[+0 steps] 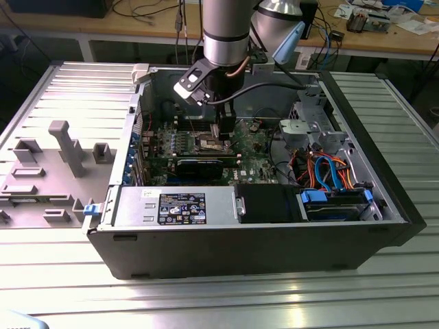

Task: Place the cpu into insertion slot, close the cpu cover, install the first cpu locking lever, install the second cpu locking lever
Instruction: 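Place the cpu into insertion slot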

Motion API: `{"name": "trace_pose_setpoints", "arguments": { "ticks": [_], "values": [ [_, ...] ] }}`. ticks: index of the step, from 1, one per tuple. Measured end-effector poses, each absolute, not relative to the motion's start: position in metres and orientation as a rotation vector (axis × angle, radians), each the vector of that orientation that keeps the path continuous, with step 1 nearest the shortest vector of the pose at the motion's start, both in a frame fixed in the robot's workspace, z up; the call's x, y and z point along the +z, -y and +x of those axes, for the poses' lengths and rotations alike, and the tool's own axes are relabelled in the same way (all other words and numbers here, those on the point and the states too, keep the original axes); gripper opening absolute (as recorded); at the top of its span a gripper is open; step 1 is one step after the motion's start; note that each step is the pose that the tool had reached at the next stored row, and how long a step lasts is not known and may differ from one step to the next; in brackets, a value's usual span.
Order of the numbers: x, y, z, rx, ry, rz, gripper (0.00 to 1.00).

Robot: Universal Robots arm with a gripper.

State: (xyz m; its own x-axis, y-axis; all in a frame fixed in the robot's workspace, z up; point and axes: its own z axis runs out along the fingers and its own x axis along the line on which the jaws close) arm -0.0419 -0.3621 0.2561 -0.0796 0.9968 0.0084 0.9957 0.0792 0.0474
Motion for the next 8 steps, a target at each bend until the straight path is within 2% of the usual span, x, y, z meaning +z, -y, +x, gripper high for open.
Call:
{"name": "trace_pose_setpoints", "arguments": {
  "ticks": [8],
  "values": [
    [0.2548, 0.3621, -0.0419, 0.063, -2.288, 2.113, 0.54]
  ]
}}
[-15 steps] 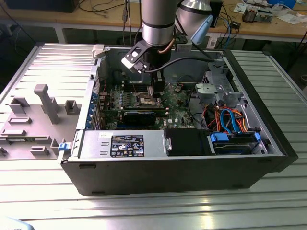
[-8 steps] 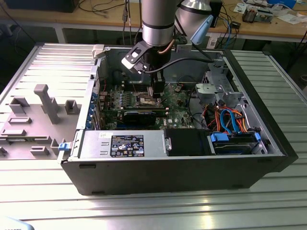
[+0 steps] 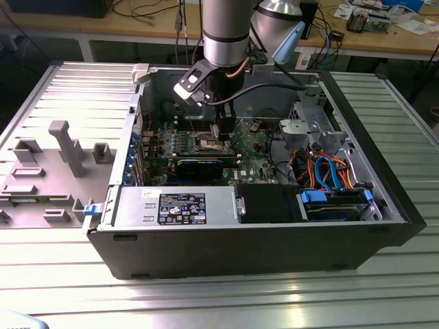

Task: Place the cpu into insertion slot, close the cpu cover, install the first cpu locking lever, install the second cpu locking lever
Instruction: 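Place the cpu into insertion slot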

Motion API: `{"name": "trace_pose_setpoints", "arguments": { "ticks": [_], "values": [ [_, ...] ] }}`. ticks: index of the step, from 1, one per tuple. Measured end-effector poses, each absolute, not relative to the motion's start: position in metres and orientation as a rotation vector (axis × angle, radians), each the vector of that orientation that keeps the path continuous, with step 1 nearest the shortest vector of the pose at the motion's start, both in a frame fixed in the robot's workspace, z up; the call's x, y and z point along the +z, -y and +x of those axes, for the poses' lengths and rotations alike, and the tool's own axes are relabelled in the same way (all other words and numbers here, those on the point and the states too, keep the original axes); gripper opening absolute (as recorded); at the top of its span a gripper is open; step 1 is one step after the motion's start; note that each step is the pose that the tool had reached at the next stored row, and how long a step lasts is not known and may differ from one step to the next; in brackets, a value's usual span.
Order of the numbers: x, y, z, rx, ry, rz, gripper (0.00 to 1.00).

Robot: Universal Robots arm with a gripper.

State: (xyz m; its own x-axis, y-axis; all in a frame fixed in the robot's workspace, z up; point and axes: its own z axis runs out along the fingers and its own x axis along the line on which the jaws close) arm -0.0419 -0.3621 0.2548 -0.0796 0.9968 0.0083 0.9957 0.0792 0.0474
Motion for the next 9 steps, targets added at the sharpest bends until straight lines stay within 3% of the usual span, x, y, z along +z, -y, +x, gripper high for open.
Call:
{"name": "trace_pose_setpoints", "arguments": {
  "ticks": [9],
  "values": [
    [0.2531, 0.3621, -0.0419, 0.063, -2.288, 2.113, 0.54]
  ]
}}
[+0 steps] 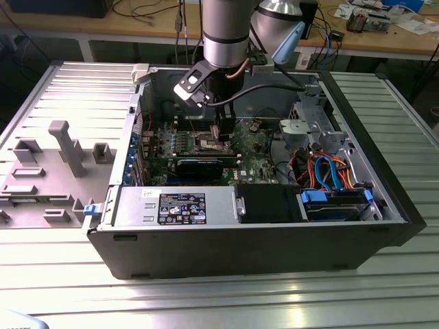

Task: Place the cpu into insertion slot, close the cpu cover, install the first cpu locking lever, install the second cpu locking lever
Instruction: 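Place the cpu into insertion slot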

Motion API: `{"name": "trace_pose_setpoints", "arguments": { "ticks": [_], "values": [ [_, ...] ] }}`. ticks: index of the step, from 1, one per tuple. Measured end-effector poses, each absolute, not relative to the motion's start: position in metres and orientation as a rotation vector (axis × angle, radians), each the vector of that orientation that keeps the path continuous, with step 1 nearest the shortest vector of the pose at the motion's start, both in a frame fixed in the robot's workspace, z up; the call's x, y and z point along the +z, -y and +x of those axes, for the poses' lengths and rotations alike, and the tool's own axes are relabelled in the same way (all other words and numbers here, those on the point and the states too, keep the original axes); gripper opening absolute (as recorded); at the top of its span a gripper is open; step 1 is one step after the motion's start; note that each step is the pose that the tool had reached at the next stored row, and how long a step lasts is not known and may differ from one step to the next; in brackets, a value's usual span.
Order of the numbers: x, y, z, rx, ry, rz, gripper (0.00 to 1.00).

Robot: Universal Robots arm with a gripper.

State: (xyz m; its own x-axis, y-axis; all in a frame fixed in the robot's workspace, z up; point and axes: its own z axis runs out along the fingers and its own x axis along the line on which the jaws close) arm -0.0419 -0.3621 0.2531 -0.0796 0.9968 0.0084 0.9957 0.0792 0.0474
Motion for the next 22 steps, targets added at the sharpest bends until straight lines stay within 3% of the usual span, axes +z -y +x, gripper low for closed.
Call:
{"name": "trace_pose_setpoints", "arguments": {
  "ticks": [22],
  "values": [
    [0.2496, 0.3621, -0.0419, 0.063, -2.288, 2.113, 0.54]
  ]
}}
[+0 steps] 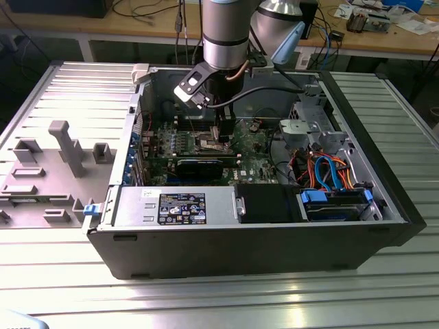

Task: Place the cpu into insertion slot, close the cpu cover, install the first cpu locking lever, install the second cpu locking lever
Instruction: 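Place the cpu into insertion slot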

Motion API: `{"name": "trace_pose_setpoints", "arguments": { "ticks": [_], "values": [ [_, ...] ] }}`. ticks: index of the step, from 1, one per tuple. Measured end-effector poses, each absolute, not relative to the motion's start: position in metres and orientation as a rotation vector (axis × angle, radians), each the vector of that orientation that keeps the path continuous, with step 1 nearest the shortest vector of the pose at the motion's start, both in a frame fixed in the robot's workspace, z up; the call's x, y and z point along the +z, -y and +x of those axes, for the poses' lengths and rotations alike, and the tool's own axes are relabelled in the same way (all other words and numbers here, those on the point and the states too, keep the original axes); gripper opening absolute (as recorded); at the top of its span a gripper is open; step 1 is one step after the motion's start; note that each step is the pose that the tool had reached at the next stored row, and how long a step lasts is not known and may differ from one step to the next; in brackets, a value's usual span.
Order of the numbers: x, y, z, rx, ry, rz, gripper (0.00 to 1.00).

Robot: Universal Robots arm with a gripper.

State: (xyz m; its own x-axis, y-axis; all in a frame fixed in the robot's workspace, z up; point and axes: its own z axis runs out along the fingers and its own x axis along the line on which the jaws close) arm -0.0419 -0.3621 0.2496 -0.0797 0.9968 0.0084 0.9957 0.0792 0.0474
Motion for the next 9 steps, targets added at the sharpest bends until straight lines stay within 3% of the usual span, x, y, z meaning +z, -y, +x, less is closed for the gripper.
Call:
{"name": "trace_pose_setpoints", "arguments": {
  "ticks": [9],
  "values": [
    [0.2467, 0.3621, -0.0419, 0.063, -2.288, 2.113, 0.54]
  ]
}}
